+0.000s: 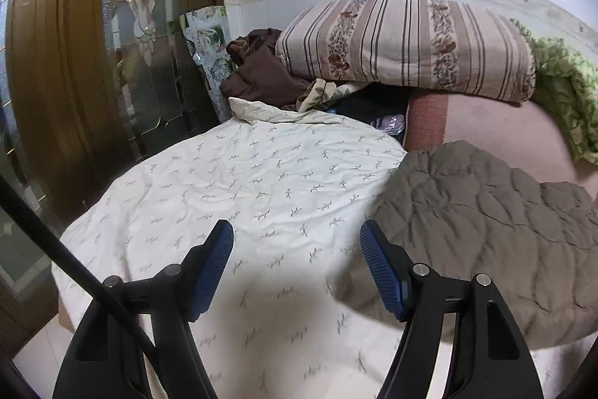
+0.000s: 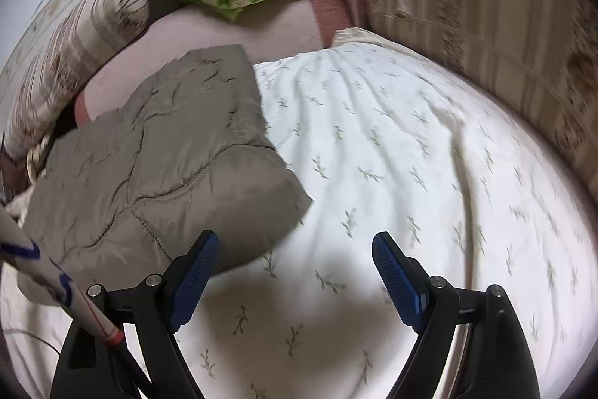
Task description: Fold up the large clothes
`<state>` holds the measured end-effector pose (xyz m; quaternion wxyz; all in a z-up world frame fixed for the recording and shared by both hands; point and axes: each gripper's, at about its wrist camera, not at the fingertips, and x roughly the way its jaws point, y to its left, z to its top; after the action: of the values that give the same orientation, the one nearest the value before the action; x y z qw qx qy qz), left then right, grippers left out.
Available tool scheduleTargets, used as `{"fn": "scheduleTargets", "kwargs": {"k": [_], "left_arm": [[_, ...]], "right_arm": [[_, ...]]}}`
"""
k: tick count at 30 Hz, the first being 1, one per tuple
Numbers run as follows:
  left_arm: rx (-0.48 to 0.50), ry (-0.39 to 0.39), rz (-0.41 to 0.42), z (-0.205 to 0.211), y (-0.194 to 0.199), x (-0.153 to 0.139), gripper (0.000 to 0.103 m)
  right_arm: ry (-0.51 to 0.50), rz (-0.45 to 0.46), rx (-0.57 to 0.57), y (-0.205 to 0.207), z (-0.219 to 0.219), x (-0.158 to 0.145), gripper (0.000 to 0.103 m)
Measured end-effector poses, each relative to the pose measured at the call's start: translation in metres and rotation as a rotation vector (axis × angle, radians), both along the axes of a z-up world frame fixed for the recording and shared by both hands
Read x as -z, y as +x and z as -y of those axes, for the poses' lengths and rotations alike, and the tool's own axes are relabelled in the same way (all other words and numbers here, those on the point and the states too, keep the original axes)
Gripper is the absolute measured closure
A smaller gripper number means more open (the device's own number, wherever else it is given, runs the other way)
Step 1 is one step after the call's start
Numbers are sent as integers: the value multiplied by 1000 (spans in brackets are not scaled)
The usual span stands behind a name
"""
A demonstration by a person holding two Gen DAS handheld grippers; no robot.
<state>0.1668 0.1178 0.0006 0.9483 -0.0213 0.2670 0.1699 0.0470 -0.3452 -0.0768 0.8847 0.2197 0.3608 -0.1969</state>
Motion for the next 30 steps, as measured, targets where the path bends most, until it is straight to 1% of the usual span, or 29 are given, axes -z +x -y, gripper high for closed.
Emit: {"fn": "scheduleTargets", "kwargs": {"k": [3, 5, 8, 11, 14, 17, 19, 23, 27, 30], "left_arm": [[37, -26, 13, 5, -26, -19, 33], [61, -43, 30, 8, -52, -33, 33], [87, -48, 34, 13, -85, -46, 33], [90, -23, 30, 16, -109, -55, 33], [62, 27, 41, 16, -136, -67, 33], [31, 64, 61, 15, -157, -80, 33], [10, 86, 75, 14, -169, -86, 29], [3, 110, 83, 17, -177, -92, 28], [35, 118, 24, 25, -166, -81, 28], [66, 118, -28, 32, -152, -69, 28]], "right_arm": [[-12, 45, 11, -16, -7, -13, 15], [-36, 76, 5, -26, -16, -24, 15], [-63, 120, -8, -41, -30, -37, 15], [-45, 137, -30, -50, -40, -38, 15], [-32, 150, -62, -55, -49, -39, 15], [-61, 165, -83, -58, -57, -44, 15], [-77, 181, -94, -60, -61, -48, 15], [-59, 190, -100, -61, -60, -49, 15], [-31, 174, -93, -60, -54, -44, 15], [-33, 166, -86, -60, -49, -42, 15]]}}
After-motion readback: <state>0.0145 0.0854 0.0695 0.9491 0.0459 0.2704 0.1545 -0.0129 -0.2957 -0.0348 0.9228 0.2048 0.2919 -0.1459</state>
